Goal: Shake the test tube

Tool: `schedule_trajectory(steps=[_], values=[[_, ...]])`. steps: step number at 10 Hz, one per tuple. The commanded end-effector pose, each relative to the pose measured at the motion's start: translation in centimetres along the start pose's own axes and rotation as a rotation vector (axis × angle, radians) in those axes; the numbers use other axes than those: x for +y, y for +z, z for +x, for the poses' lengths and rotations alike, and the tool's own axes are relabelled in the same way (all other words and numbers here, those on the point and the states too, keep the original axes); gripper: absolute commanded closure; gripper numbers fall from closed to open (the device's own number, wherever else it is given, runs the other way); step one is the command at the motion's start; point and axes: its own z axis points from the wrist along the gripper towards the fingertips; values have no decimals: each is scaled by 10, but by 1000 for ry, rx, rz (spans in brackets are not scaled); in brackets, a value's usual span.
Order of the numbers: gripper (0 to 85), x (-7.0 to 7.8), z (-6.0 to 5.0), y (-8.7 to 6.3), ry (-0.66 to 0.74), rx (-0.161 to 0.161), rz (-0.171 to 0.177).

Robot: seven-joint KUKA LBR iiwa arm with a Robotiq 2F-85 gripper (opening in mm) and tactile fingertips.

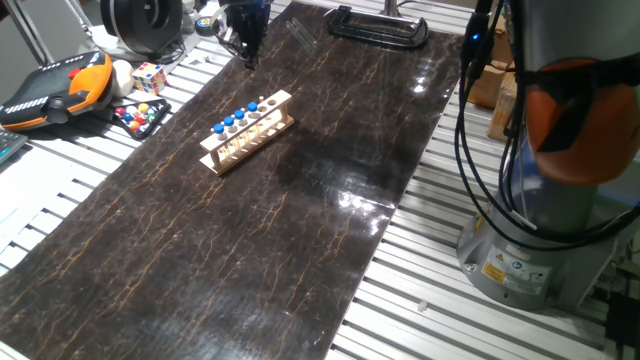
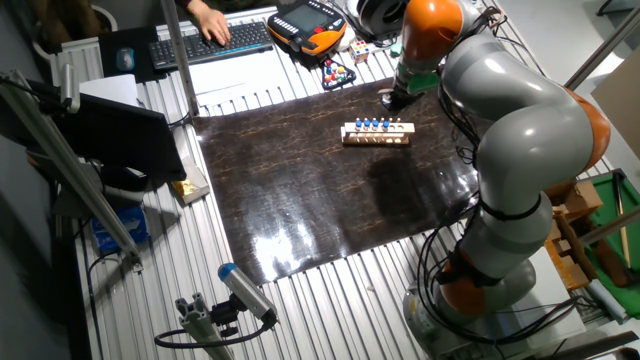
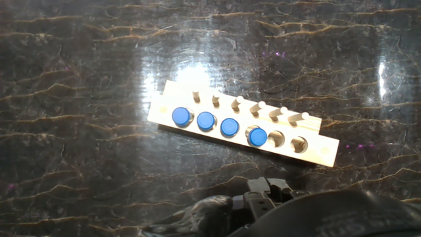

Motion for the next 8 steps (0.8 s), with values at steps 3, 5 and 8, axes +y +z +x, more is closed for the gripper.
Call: schedule_trajectory(steps=[3, 5, 8], values=[[843, 1, 1, -1, 0, -2, 0], [843, 2, 2, -1, 0, -2, 1], [843, -2, -1, -1, -3, 6, -3]])
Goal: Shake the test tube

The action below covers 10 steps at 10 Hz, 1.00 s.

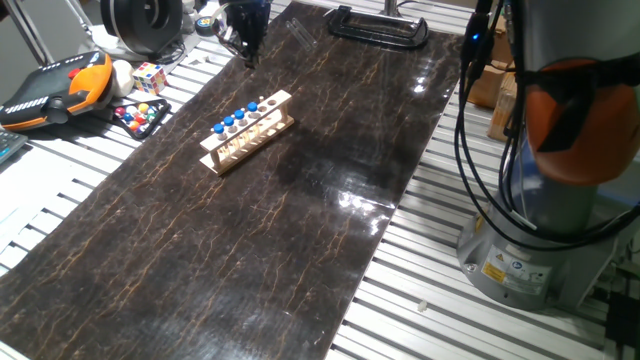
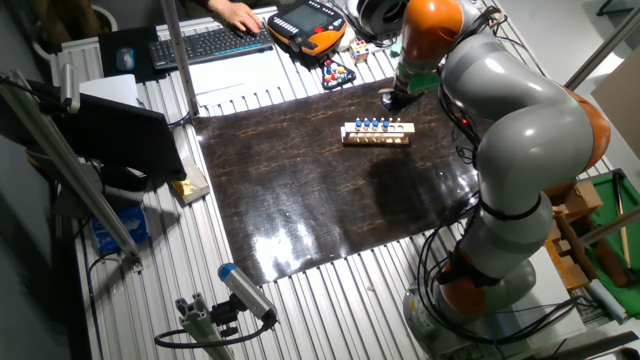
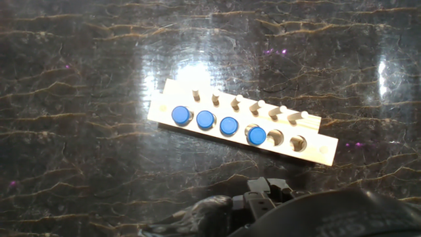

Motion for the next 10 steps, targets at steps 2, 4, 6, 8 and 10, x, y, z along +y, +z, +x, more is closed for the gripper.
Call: schedule_trajectory(steps=[2, 4, 6, 8, 10], values=[[843, 0, 0, 0, 1, -8, -2], [843, 5, 3, 0, 3, -6, -10], [843, 11, 5, 1, 0, -3, -18], [843, 16, 9, 2, -7, 0, -30], [843, 20, 10, 4, -9, -3, -42]])
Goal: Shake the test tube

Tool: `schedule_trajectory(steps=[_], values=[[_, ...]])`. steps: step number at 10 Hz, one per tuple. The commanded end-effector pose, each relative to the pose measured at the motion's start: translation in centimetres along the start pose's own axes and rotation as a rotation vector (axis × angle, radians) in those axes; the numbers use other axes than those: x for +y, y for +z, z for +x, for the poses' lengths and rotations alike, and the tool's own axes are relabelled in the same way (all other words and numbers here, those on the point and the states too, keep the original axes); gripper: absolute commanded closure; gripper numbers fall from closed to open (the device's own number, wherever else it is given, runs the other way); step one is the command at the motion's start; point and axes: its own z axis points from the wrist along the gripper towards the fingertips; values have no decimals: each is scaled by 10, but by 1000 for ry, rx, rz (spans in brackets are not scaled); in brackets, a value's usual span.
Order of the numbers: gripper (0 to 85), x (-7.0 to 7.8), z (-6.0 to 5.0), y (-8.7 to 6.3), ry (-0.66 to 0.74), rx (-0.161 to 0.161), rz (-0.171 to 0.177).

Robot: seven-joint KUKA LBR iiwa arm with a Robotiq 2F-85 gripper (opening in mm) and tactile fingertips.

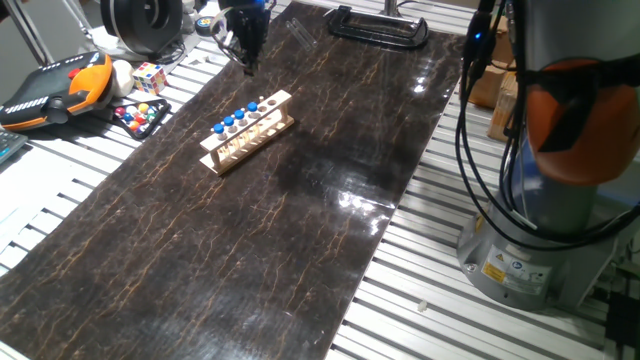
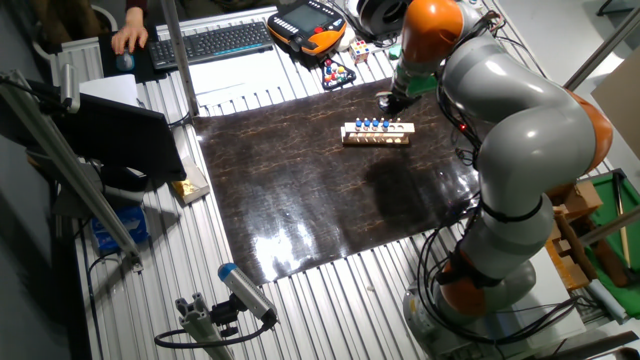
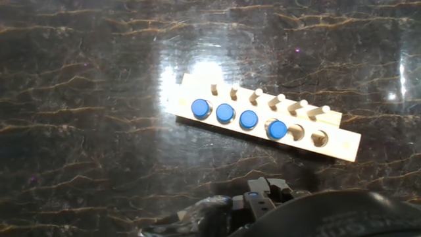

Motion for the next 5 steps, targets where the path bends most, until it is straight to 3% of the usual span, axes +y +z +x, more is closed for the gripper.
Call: schedule_trajectory(steps=[1, 5], values=[[843, 1, 0, 1, 0, -3, 0], [843, -3, 5, -1, -9, -10, -5]])
